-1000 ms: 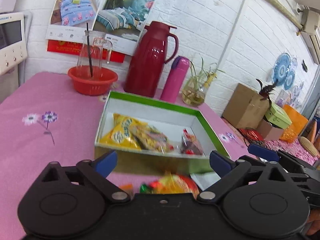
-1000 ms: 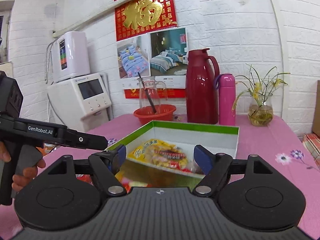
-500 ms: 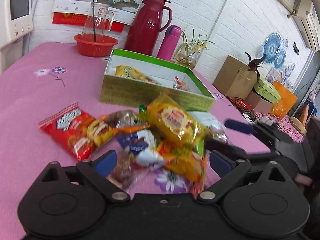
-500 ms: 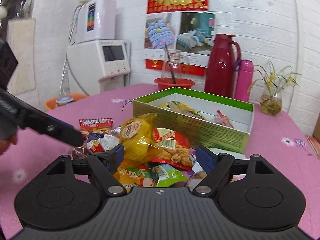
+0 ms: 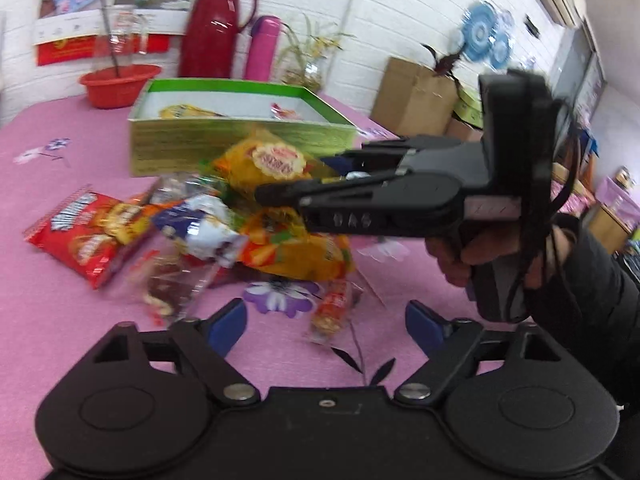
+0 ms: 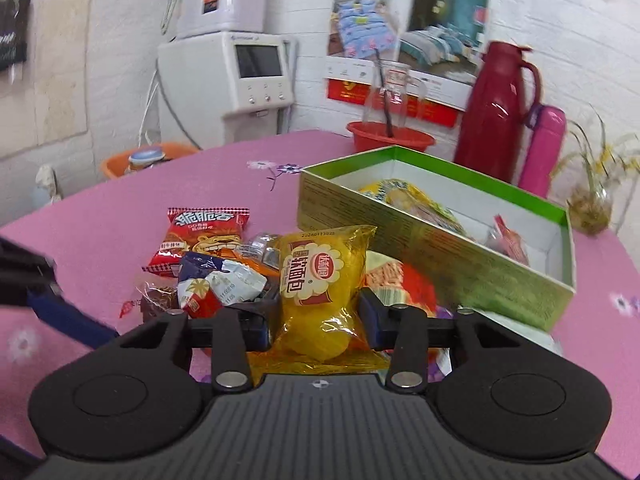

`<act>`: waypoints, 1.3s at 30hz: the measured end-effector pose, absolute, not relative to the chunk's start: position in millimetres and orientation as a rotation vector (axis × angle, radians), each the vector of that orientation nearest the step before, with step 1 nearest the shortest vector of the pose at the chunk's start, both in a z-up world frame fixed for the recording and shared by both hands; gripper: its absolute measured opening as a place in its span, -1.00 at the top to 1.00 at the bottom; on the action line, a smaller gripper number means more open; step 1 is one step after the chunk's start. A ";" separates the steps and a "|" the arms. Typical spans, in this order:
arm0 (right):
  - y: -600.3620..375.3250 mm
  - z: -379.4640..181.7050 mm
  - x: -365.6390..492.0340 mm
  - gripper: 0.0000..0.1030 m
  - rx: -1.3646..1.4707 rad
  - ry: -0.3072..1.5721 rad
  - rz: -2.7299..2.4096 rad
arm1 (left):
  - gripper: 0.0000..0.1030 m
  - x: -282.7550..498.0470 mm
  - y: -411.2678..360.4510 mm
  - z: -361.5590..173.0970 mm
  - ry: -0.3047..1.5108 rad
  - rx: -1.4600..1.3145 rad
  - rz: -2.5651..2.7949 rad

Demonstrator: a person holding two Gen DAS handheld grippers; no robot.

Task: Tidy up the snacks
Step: 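Grasp the yellow bread packet with the right gripper while the left grasps a small red-wrapped snack, then carry both snacks over the green box and open both grippers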

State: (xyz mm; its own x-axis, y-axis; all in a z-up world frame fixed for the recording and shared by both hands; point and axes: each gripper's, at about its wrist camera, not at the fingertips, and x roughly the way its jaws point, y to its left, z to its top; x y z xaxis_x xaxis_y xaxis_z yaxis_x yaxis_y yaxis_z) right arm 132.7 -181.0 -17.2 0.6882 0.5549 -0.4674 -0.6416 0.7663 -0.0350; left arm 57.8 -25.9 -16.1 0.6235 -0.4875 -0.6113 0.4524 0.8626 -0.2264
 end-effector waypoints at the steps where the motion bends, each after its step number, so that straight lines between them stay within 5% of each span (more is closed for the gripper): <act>1: -189.1 -15.2 127.7 -0.35 -0.180 0.448 0.666 | 0.19 61.3 -31.6 -19.5 0.730 -0.036 -0.553; 10: -243.6 -23.9 96.1 -0.34 -0.073 0.494 0.605 | 1.00 89.5 -64.3 -42.1 0.789 0.064 -0.571; 24: -250.3 -16.2 94.3 -0.33 -0.034 0.445 0.620 | 1.00 91.3 -52.4 -19.9 0.796 -0.017 -0.576; 39: -257.1 19.2 182.9 -0.34 -0.010 0.319 0.430 | 1.00 184.3 -29.1 52.8 0.520 -0.142 -0.337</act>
